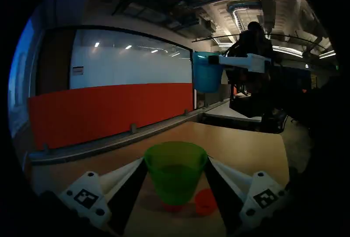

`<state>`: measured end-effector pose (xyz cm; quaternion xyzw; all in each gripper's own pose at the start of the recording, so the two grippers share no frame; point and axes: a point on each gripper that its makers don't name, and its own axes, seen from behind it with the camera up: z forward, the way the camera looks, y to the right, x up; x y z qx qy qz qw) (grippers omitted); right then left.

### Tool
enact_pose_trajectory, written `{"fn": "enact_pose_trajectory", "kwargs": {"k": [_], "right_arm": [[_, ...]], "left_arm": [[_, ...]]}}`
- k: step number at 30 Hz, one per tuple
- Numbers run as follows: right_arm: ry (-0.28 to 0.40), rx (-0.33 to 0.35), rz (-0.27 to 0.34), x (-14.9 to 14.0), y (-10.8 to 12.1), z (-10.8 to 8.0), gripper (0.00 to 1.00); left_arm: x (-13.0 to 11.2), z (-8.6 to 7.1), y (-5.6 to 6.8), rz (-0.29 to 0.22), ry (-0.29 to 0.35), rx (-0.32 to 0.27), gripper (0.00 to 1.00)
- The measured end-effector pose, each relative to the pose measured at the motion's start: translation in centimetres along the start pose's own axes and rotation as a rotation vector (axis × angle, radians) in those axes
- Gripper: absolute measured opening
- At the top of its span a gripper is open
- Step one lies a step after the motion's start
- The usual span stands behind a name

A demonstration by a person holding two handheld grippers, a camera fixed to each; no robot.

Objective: Pour water

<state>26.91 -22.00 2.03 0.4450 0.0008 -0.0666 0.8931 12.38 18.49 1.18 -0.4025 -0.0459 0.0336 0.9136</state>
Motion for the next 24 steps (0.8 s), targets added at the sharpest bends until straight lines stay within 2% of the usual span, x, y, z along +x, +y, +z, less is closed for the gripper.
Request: {"fn": "enact_pose_trajectory", "kwargs": {"k": [6, 12, 24], "right_arm": [[-0.008, -0.036, 0.002, -1.0, 1.4, -1.6, 0.92], [-0.013, -0.050, 0.007, -1.7, 1.8, -2.5, 0.92], [-0.055, -0.030, 0.042, -5.0, 1.3, -2.7, 0.92]], "left_arm": [[-0.3, -0.4, -0.6, -0.006, -0.010, 0.019, 0.87], [-0.7, -0.6, -0.8, -0.003, -0.020, 0.028, 0.87], [-2.4, -0.9, -1.1, 0.000, -0.064, 0.036, 0.87]]}}
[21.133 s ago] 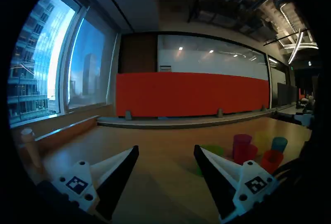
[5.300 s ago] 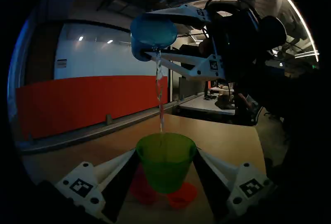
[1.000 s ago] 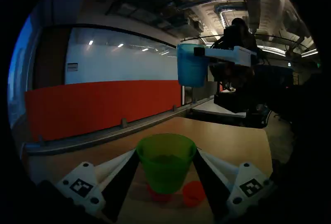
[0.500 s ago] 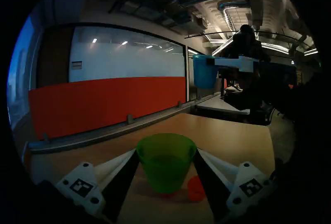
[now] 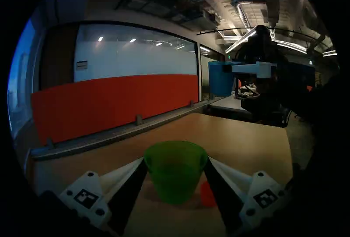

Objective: Pour water

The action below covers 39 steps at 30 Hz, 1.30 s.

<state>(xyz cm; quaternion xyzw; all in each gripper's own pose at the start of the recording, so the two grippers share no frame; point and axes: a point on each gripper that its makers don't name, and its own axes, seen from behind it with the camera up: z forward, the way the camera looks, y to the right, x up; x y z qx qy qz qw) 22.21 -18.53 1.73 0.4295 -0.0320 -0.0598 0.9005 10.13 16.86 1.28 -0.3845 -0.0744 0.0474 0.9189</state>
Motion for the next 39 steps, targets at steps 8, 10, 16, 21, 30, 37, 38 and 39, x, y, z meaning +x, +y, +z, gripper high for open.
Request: {"fn": "enact_pose_trajectory", "kwargs": {"k": [8, 10, 16, 21, 30, 37, 38, 39], "right_arm": [[-0.059, 0.020, 0.031, -3.5, -0.5, -0.1, 0.92], [-0.076, 0.027, 0.034, -4.4, -0.7, -0.1, 0.93], [-0.143, 0.046, 0.035, -7.7, -1.3, -0.1, 0.93], [-0.204, 0.060, 0.039, -10.3, -1.6, -0.1, 0.93], [-0.299, 0.065, 0.045, -14.6, -1.7, 0.0, 0.93], [-0.373, 0.073, 0.064, -18.0, -1.6, -0.2, 0.93], [-0.384, 0.074, 0.064, -18.5, -1.5, -0.2, 0.93], [-0.394, 0.074, 0.063, -19.0, -1.5, -0.3, 0.93]], "left_arm": [[-1.4, 0.0, -0.1, -0.009, -0.035, -0.007, 0.87], [-1.9, 0.1, -0.1, -0.007, -0.048, -0.008, 0.87], [-3.5, 0.3, 0.2, -0.003, -0.092, -0.016, 0.87], [-5.0, 0.3, 0.4, -0.002, -0.135, -0.023, 0.87], [-7.8, 0.5, 0.4, 0.000, -0.214, -0.033, 0.87], [-9.8, 0.6, 0.8, 0.002, -0.265, -0.048, 0.87], [-10.1, 0.6, 0.8, 0.001, -0.274, -0.050, 0.87], [-10.5, 0.7, 0.8, 0.001, -0.282, -0.053, 0.87]]}}
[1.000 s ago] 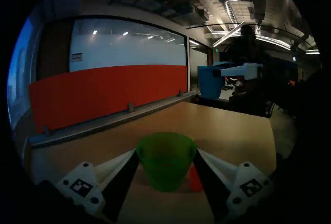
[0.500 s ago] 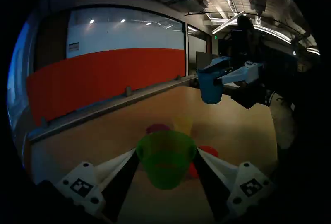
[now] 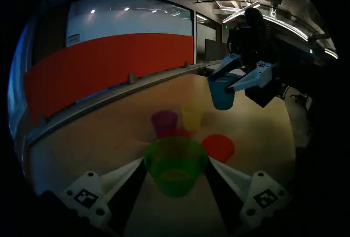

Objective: Pour water

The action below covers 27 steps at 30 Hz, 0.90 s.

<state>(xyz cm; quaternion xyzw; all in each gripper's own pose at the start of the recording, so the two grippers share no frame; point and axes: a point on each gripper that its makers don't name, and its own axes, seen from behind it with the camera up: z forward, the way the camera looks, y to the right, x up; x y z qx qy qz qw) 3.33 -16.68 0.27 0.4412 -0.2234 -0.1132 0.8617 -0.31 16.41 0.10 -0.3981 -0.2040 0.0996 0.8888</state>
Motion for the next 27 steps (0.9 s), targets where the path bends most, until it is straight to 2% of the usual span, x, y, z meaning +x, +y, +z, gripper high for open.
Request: {"fn": "enact_pose_trajectory", "kwargs": {"k": [15, 27], "right_arm": [[-0.122, 0.012, 0.002, -5.9, 0.1, 1.8, 0.93], [-0.161, 0.016, 0.008, -8.1, 0.0, 2.8, 0.93]], "left_arm": [[-4.2, 1.8, 0.0, -0.016, -0.099, -0.020, 0.87], [-5.8, 2.8, 0.0, -0.036, -0.116, -0.032, 0.87]]}}
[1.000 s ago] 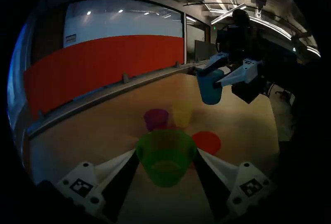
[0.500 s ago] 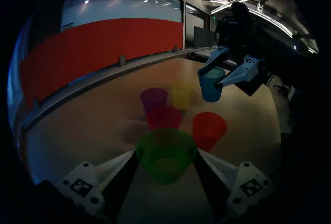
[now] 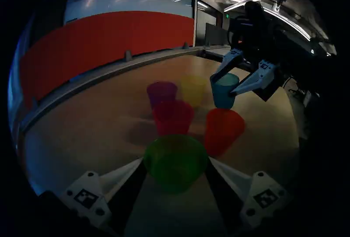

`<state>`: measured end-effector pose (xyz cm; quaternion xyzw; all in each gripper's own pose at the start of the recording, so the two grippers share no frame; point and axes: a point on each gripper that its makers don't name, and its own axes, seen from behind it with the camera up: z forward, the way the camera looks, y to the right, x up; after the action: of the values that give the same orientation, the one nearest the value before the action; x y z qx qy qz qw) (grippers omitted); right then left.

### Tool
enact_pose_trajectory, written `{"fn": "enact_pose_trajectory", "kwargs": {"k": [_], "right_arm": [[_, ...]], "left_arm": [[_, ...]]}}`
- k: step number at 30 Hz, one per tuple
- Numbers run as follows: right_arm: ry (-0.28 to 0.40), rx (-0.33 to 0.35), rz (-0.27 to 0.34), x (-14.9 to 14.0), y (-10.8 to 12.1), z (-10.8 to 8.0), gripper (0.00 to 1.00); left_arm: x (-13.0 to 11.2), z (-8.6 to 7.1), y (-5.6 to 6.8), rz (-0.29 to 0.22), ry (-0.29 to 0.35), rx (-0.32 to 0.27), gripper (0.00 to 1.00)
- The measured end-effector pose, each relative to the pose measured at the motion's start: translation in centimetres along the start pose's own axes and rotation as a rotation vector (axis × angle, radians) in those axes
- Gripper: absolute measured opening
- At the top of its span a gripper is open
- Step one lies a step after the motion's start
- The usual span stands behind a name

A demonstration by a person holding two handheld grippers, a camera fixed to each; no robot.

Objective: Pour water

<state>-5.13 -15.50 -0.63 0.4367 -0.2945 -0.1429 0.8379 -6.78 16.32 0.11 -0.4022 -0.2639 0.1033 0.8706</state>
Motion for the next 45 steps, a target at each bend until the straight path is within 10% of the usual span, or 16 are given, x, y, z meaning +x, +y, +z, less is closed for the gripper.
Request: {"fn": "enact_pose_trajectory", "kwargs": {"k": [45], "right_arm": [[-0.035, -0.018, -0.001, -3.1, -0.3, 1.7, 0.93]], "left_arm": [[-2.7, -0.4, 0.6, -0.012, -0.041, 0.015, 0.98]]}}
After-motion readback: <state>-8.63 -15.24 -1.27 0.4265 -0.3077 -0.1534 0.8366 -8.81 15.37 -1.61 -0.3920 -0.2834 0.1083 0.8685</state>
